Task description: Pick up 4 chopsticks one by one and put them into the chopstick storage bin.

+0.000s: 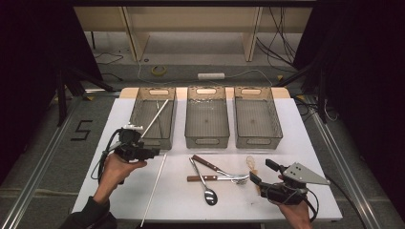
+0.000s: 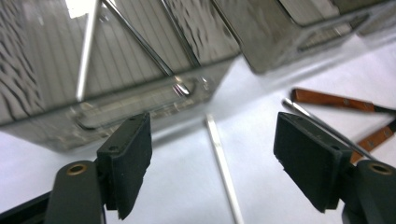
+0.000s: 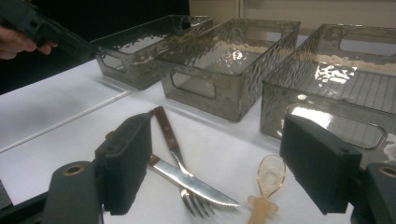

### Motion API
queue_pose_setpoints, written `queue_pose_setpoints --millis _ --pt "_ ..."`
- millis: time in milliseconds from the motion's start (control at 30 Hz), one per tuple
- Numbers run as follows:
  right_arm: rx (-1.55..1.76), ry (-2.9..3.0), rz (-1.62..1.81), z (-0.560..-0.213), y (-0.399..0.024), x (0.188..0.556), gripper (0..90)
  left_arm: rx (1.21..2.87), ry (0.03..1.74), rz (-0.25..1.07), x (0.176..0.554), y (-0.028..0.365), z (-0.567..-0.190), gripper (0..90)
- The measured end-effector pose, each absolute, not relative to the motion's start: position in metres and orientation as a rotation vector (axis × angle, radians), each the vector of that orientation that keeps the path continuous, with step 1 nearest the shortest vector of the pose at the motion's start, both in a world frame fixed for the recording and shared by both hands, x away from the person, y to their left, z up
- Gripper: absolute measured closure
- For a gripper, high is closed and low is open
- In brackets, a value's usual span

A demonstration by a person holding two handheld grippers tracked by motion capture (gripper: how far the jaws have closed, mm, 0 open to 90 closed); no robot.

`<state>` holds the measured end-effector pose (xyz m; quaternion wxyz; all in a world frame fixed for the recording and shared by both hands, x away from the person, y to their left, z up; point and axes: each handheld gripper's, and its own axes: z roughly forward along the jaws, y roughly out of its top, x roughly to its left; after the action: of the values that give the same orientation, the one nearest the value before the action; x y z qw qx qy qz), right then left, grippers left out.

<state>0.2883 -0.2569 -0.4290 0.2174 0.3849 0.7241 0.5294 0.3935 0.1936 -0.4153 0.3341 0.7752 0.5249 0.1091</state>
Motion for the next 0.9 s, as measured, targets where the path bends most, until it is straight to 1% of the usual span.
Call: queue_pose_setpoints --millis 267,533,633,767,900 --pt "1.061 2.009 1.461 -0.429 -0.256 0.288 26.2 2.094 1.363 0.251 0.375 0.186 -0.423 26.5" --pt "1.065 2.009 1.457 -0.429 -0.256 0.289 26.2 2.133 1.354 0.252 0.363 0.180 -0.426 28.5" --pt "1.060 2.008 1.458 -0.429 -0.257 0.288 26.2 2.173 1.351 0.239 0.358 0.179 -0.430 32.0" --pt "1.062 2.011 1.453 -0.429 -0.256 0.288 26.2 2.232 1.357 0.199 0.353 0.178 -0.438 40.1" --pt "1.062 2.011 1.453 -0.429 -0.256 0.288 26.2 2.253 1.354 0.178 0.348 0.176 -0.442 44.5"
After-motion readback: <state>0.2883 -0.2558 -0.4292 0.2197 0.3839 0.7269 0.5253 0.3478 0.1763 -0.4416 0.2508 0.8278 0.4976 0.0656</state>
